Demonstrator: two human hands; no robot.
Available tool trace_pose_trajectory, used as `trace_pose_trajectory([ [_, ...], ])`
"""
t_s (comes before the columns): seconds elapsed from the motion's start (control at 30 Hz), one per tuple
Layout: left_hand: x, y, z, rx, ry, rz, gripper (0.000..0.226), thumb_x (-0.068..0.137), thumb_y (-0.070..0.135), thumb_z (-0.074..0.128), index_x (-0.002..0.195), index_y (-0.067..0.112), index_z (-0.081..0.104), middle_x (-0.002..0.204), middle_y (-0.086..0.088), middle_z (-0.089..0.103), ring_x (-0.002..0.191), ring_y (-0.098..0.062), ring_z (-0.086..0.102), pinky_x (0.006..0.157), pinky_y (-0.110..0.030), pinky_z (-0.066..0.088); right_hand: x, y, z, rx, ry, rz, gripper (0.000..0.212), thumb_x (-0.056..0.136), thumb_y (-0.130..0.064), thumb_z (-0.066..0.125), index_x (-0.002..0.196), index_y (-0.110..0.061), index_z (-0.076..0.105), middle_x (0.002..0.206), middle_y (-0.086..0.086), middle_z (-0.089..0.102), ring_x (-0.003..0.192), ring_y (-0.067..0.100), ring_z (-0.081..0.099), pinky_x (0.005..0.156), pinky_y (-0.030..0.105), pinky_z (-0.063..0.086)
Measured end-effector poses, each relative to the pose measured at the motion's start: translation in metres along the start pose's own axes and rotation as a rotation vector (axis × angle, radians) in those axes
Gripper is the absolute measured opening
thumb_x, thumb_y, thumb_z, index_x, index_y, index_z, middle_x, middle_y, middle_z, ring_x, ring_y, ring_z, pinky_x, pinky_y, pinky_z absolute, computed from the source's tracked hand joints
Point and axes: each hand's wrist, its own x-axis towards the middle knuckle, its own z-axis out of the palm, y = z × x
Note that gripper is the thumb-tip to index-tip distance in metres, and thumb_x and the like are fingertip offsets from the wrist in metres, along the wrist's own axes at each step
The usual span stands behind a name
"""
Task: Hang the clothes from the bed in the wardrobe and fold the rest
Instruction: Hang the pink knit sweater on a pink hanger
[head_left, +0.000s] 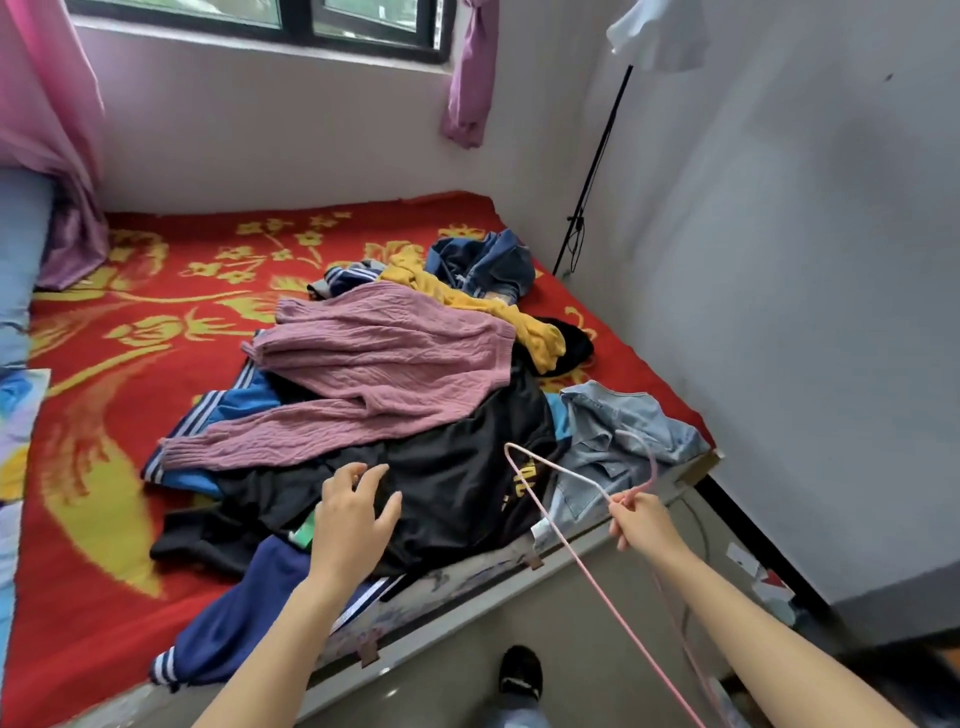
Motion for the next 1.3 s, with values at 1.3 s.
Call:
trace_pose_trajectory([
  [1.3,0.24,0.074,0.226,0.124,-0.281,-0.449,0.043,0.095,0.034,0.049,0.135,0.019,0.046,0.133,-0.002,0.044,0.122,-0.019,0.039,0.095,-0.03,0.035,0.398,-0.067,-0.044,-0.232,0.0,-0.406,0.032,0.087,0.005,0.045,0.064,-0.017,0.045,0.065,0.002,0.052,0.064,0.025,0.047,0.053,0.032,0.029],
])
